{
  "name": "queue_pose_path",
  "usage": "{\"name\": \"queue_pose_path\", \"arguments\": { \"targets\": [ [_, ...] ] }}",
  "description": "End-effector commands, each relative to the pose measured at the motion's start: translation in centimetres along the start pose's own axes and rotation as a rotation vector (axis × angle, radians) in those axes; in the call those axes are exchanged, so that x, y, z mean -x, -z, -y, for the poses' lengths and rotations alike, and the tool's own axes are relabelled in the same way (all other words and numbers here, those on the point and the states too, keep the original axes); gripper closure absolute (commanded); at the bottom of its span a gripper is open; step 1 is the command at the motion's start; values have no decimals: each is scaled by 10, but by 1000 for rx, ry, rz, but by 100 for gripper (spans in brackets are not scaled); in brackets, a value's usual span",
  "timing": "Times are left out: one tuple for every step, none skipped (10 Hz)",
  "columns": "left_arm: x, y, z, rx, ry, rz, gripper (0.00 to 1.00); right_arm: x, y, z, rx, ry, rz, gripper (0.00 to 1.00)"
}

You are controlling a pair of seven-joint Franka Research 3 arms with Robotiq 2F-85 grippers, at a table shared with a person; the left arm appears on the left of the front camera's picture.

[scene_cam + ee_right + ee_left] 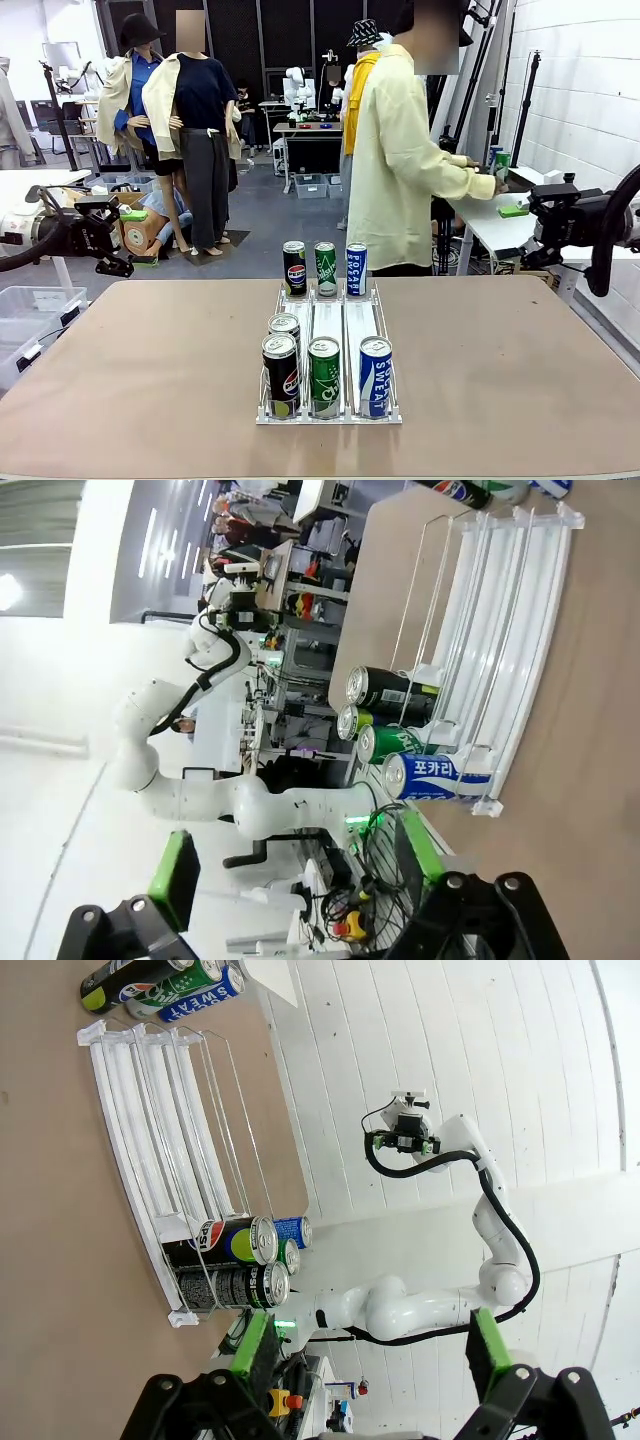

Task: Retrieve and hand over the desired beverage to the person.
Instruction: Place the picked can on the Handle tray extended by the person.

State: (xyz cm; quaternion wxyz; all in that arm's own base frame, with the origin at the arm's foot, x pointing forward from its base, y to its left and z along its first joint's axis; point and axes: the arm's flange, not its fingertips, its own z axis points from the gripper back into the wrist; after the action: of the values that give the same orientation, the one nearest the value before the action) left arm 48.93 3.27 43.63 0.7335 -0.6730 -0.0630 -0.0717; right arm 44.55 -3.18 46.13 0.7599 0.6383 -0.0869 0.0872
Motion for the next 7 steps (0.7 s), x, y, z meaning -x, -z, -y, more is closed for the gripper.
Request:
{"name": "queue_pose_path", "arguments": {
  "targets": [
    [0, -1, 2, 0, 5, 2, 0, 2, 1, 0, -1, 1, 0, 0],
    [0, -1, 2, 0, 5, 2, 0, 2, 1, 0, -1, 1, 0, 0],
    [0, -1, 2, 0, 5, 2, 0, 2, 1, 0, -1, 1, 0, 0],
    [0, -1, 2, 0, 5, 2, 0, 2, 1, 0, -1, 1, 0, 0],
    [0, -1, 2, 0, 5, 2, 0, 2, 1, 0, -1, 1, 0, 0],
    [0, -1, 2, 0, 5, 2, 0, 2, 1, 0, -1, 1, 0, 0],
    [0, -1, 2, 0, 5, 2, 0, 2, 1, 0, -1, 1, 0, 0]
  ]
}}
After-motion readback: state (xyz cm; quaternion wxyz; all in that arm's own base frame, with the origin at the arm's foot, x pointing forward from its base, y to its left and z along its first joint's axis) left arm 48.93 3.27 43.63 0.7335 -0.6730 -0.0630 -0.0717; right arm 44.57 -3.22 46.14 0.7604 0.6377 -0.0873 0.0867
